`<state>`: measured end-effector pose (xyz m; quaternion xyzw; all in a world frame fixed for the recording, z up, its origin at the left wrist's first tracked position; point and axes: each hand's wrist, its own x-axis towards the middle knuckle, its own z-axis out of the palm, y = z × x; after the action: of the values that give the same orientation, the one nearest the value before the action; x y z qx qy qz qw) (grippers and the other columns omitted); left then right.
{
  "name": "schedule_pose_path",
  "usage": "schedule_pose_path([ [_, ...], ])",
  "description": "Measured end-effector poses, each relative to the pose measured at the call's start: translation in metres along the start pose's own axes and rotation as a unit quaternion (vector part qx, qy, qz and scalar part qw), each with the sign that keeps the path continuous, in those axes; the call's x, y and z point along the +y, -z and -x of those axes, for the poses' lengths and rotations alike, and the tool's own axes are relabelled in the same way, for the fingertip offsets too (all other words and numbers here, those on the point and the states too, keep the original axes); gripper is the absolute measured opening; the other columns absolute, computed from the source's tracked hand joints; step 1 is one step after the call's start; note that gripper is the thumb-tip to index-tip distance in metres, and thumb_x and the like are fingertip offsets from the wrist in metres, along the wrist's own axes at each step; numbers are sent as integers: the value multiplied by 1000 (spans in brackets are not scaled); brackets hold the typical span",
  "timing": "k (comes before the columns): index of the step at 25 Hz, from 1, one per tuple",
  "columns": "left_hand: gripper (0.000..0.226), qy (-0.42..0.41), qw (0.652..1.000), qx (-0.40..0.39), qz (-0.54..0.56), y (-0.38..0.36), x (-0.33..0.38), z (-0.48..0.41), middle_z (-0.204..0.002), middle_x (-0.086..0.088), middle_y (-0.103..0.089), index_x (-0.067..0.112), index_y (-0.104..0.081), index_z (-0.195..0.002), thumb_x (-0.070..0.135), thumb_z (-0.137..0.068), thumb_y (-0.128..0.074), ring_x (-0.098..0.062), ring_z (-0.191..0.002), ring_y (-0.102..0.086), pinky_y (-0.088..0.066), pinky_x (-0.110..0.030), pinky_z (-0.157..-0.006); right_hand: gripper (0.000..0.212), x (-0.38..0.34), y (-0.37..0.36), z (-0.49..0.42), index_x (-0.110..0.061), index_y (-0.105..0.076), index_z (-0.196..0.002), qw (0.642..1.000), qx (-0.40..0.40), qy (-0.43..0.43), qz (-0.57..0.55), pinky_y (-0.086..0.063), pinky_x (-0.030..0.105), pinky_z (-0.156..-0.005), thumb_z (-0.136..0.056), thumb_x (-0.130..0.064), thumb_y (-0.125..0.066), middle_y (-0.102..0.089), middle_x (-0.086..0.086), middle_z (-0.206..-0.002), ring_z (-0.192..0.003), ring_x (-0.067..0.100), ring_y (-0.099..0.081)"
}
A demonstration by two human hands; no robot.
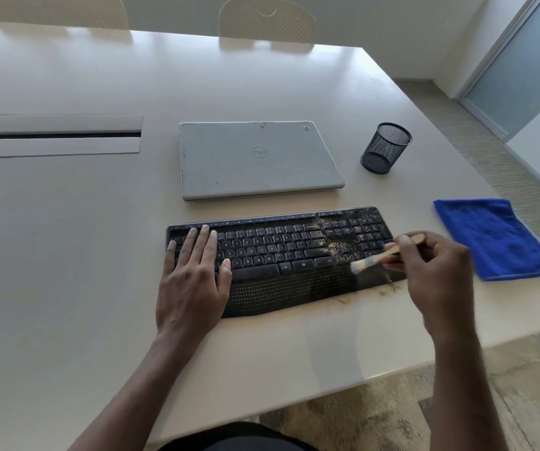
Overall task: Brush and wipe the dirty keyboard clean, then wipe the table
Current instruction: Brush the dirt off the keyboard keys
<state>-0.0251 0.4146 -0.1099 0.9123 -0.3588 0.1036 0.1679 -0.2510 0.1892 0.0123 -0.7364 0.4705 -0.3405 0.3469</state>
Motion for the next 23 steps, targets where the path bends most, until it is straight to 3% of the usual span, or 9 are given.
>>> schedule_pose_path([
  [3, 64, -3, 1000, 1, 1, 0, -1, 0, -166, -8, -38, 10, -44, -158, 44, -105, -33, -22, -158, -29, -19, -49, -130, 13, -4, -19, 7, -11, -76, -94, 993, -92, -17, -73, -64, 40, -79, -101, -14, -65, -79, 5, -82, -76, 20, -78],
  [6, 64, -3, 1000, 3, 2, -1, 0, 0, -166, -8, -38, 10, -44, -158, 45, -105, -33, -22, -157, -30, -20, -50, -130, 14, -2, -14, 2, -14, -75, -93, 997, -8, 38, 60, -63, 40, -77, -101, -18, -64, -77, -1, -79, -72, 12, -75],
  [8, 64, 0, 1000, 3, 2, -1, 0, 0, -166, -7, -38, 11, -44, -158, 45, -104, -33, -21, -157, -29, -20, -49, -129, 14, -10, -12, -4, -15, -75, -96, 994, 30, 69, 79, -62, 37, -76, -101, -19, -63, -77, 0, -80, -72, 10, -74],
  [11, 64, 2, 1000, 2, 0, -1, 0, 1, -166, -7, -38, 11, -44, -158, 44, -104, -35, -20, -157, -30, -21, -49, -129, 14, -22, -28, -15, -15, -74, -96, 996, -23, 90, 7, -65, 41, -75, -102, -19, -62, -77, -3, -80, -73, 9, -76],
  [19, 64, 3, 1000, -1, -5, -2, -1, 0, -167, -6, -37, 11, -44, -158, 44, -104, -36, -19, -157, -30, -22, -49, -129, 19, -35, -71, -31, -11, -71, -91, 985, -134, 109, -20, -65, 43, -73, -104, -17, -59, -77, -3, -79, -71, 8, -76],
  [23, 64, 3, 1000, -4, -3, -2, -1, 0, -167, -6, -37, 11, -44, -158, 44, -104, -38, -19, -158, -29, -22, -49, -129, 21, -28, -72, -37, -9, -72, -87, 989, -126, 81, 10, -66, 41, -71, -103, -16, -61, -76, -2, -73, -65, 8, -76],
])
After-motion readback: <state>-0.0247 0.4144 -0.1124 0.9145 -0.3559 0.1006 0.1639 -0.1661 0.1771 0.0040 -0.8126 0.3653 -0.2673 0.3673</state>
